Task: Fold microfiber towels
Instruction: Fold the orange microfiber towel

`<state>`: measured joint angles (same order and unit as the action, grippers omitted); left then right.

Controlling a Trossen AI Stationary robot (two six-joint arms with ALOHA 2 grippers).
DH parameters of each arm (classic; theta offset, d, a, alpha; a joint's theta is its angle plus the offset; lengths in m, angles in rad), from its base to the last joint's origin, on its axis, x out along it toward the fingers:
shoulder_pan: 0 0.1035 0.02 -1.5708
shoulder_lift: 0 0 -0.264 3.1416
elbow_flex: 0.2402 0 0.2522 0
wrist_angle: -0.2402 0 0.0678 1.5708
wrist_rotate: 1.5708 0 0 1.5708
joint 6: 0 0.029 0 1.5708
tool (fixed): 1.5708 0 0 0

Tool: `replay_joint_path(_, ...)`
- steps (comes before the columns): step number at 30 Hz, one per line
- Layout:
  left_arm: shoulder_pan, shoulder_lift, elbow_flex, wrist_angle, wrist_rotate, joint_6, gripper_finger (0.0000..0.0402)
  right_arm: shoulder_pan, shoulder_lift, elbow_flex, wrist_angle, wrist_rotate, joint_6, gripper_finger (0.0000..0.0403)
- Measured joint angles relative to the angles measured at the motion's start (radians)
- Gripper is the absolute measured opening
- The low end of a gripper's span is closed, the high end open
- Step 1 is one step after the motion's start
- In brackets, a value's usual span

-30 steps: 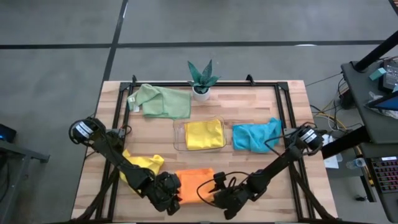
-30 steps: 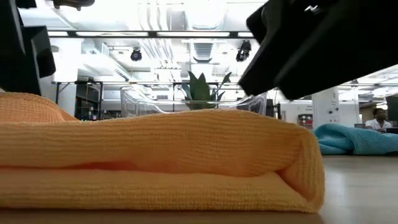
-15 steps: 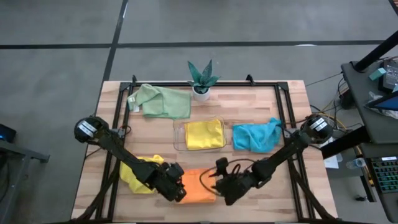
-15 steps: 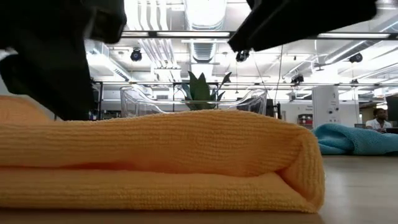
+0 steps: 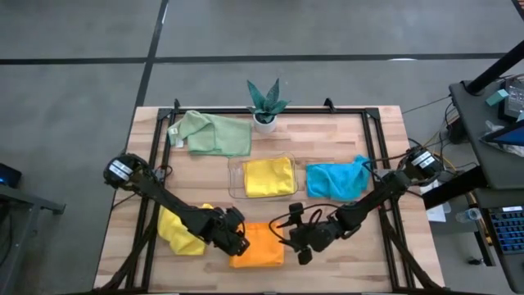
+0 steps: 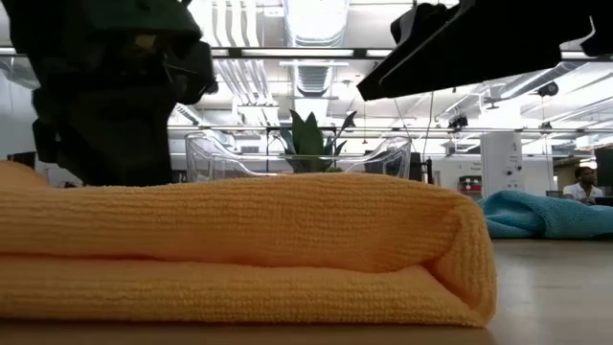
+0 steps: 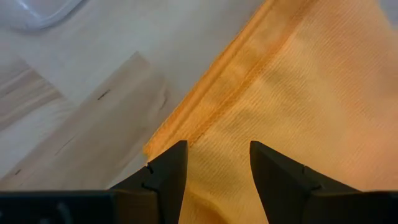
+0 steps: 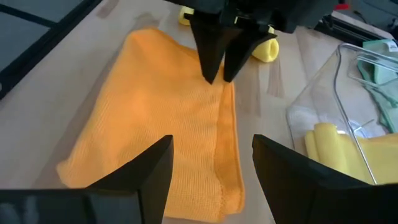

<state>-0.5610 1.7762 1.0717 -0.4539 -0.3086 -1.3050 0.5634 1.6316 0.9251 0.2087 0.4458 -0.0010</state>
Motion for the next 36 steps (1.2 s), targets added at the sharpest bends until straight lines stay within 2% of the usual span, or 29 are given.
replay_joint_path(24,0.005,0.024,0.000,-0.010,0.020,-0.025,0.0160,-0.001,0.001,-0.002,0.002,0.000,0.008,0.0210)
replay_joint_path(31,0.005,-0.024,0.048,-0.159,0.030,-0.023,0.0160,-0.001,0.001,-0.002,0.006,0.000,0.009,0.0210)
replay_joint_path(36,0.003,-0.044,0.054,-0.143,0.004,-0.023,0.0160,-0.001,0.005,-0.007,0.007,0.000,0.026,0.0210)
